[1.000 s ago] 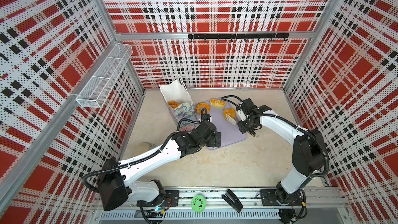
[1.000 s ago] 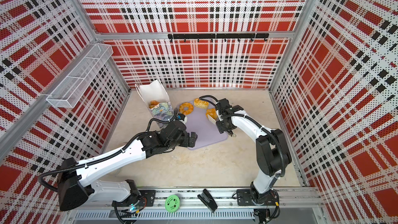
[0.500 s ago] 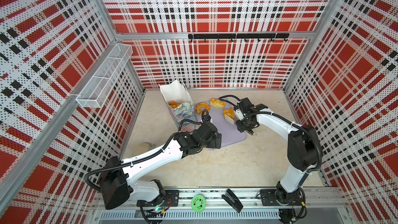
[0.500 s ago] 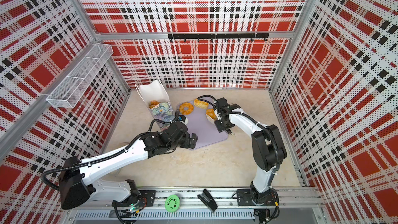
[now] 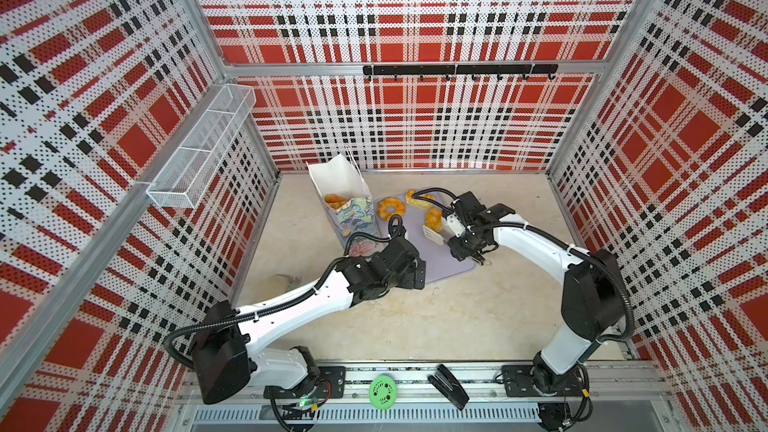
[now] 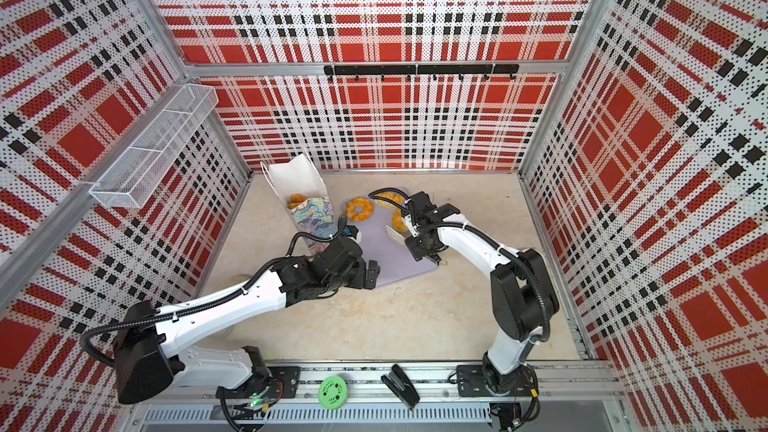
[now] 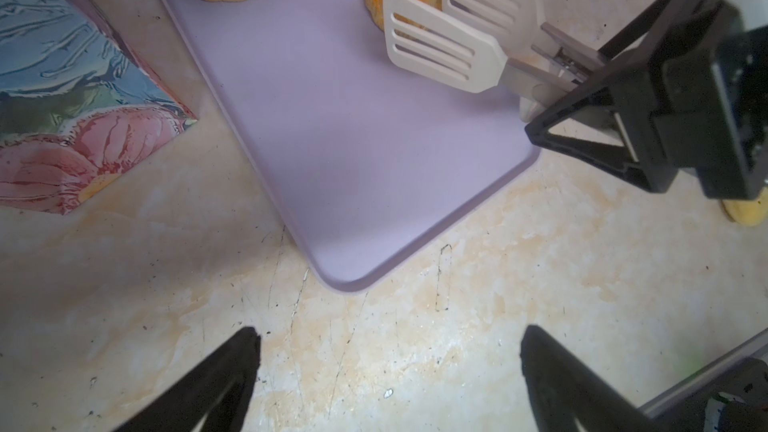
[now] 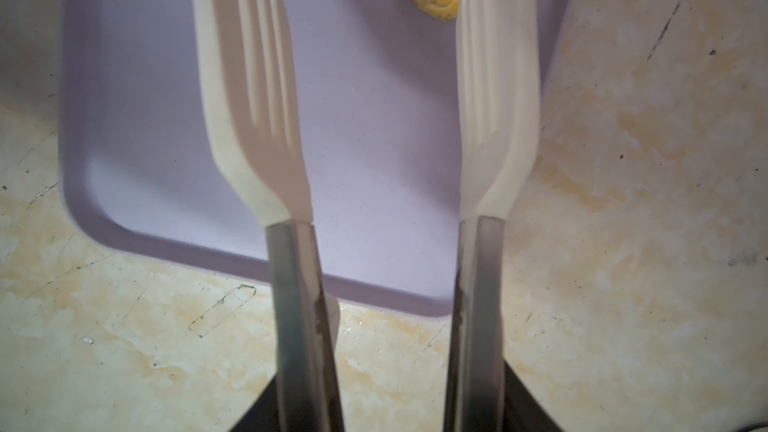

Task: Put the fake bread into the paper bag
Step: 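Lower the right gripper's tongs onto a braided golden bun on the tray, then close the tongs on the braided bun and lift it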

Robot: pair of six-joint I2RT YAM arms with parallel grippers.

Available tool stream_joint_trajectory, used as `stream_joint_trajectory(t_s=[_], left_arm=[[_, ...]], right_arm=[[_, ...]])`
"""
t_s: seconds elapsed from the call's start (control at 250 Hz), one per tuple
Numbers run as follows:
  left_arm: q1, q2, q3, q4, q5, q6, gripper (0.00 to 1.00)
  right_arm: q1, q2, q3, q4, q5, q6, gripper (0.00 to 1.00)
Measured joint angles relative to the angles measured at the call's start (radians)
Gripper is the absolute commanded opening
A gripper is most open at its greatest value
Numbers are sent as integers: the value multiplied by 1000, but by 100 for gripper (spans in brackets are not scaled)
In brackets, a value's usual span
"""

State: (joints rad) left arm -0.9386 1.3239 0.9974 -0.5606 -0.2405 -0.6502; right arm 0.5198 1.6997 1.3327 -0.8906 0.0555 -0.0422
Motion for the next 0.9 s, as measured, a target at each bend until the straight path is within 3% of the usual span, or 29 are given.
stream_joint_trajectory(t_s=[0.296,0.896], left_arm=[[-2,0,0,0,0,-1,99],[-8,-1,-8,0,1,-5,99]], right_arm=[[-5,6,1,-10,80,-1,55],[-10,146,88,5,113,-17,58]])
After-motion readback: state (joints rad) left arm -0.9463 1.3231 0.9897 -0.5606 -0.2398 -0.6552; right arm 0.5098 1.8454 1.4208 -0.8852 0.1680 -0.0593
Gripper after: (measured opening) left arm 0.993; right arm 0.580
